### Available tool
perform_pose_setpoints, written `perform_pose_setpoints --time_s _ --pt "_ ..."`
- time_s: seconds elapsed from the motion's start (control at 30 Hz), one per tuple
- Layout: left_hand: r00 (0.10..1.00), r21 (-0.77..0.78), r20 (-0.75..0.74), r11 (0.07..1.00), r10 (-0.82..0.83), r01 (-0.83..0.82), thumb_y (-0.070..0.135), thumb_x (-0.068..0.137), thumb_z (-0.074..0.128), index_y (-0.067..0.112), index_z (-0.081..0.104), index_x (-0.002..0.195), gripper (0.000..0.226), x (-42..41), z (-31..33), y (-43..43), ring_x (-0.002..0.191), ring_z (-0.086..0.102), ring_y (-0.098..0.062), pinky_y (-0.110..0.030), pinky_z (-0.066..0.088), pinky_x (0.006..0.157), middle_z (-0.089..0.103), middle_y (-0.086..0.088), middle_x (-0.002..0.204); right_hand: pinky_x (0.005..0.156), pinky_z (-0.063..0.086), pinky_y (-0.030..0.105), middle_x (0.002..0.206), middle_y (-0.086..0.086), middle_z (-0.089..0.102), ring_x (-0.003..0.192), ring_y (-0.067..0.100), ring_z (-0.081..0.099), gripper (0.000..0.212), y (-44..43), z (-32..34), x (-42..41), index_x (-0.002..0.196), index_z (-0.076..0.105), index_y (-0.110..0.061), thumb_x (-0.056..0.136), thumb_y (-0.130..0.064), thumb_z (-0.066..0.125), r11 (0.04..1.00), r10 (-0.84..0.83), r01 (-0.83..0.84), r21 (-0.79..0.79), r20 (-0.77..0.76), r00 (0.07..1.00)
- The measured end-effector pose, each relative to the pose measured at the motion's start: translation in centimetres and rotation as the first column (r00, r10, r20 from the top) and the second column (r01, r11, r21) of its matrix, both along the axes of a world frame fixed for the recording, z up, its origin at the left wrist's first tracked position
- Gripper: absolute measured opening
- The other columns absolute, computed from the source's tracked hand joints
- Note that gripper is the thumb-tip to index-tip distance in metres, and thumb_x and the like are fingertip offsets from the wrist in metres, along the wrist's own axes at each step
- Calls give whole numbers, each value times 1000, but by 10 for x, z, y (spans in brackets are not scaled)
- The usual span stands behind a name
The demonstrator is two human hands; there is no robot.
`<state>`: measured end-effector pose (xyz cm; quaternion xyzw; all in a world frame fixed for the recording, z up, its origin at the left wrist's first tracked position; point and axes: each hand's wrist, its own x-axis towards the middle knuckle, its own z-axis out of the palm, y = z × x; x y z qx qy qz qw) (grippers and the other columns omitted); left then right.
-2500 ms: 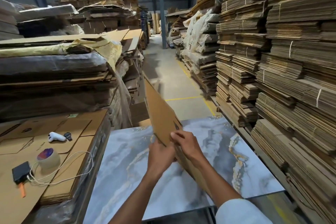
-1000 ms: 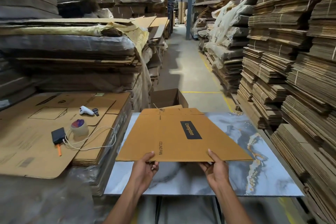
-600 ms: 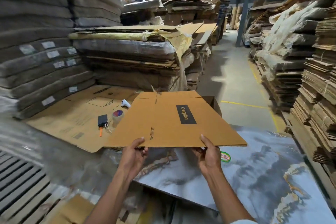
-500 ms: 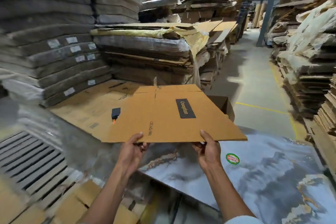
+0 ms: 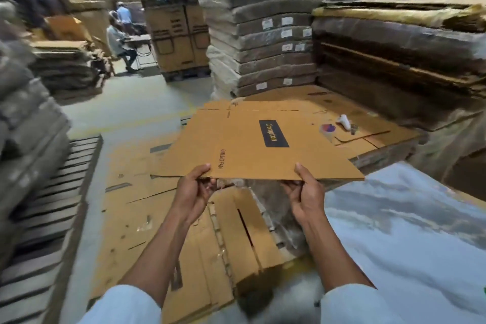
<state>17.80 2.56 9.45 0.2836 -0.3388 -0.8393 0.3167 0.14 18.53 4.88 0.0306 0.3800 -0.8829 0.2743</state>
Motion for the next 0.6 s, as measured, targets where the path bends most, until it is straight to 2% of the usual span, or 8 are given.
perform_pose_setpoints --time_s 0.07,0.2,0.3,0.43,0.5,0.6 --pt "997 19 -6 997 79 -78 5 99 53 8 59 78 22 38 -4 -19 49 49 -11 -16 46 46 60 -2 57 63 63 37 94 9 77 76 20 76 19 -34 -1 26 115 64 -5 96 -9 64 995 95 -95 23 -4 995" --pt "974 51 -9 973 227 -227 3 98 54 9 66 66 35 112 -18 -60 44 50 -11 -18 47 45 59 -4 58 70 64 42 114 20 70 82 24 76 35 -98 -4 83 129 59 -2 96 -11 65 969 244 -243 37 -12 970" --pt "952 59 25 950 306 -307 3 96 58 9 59 78 19 164 -29 -94 44 51 -12 -20 48 45 53 -4 64 72 64 45 114 19 71 88 28 75 32 -143 -8 126 126 61 -4 95 -9 66 952 305 -305 40 1 952" --pt "942 78 30 939 335 -336 5 92 63 6 61 92 3 231 -55 -147 48 55 -13 -20 50 47 53 -13 91 69 64 43 96 12 75 82 27 75 10 -197 -18 187 105 66 -7 95 -8 66 928 366 -367 60 26 930" --pt "935 97 43 930 352 -354 6 91 66 3 60 104 14 260 -69 -169 52 56 -13 -20 50 49 52 -16 106 69 64 41 95 10 76 83 26 76 10 -220 -28 212 104 66 -8 94 -10 67 917 387 -389 85 39 921" --pt "931 125 60 922 361 -366 6 90 67 1 61 109 21 288 -86 -191 52 56 -13 -19 51 49 55 -20 111 67 63 40 95 8 79 85 26 77 24 -243 -45 239 117 63 -7 95 -12 67 909 392 -397 128 64 918"
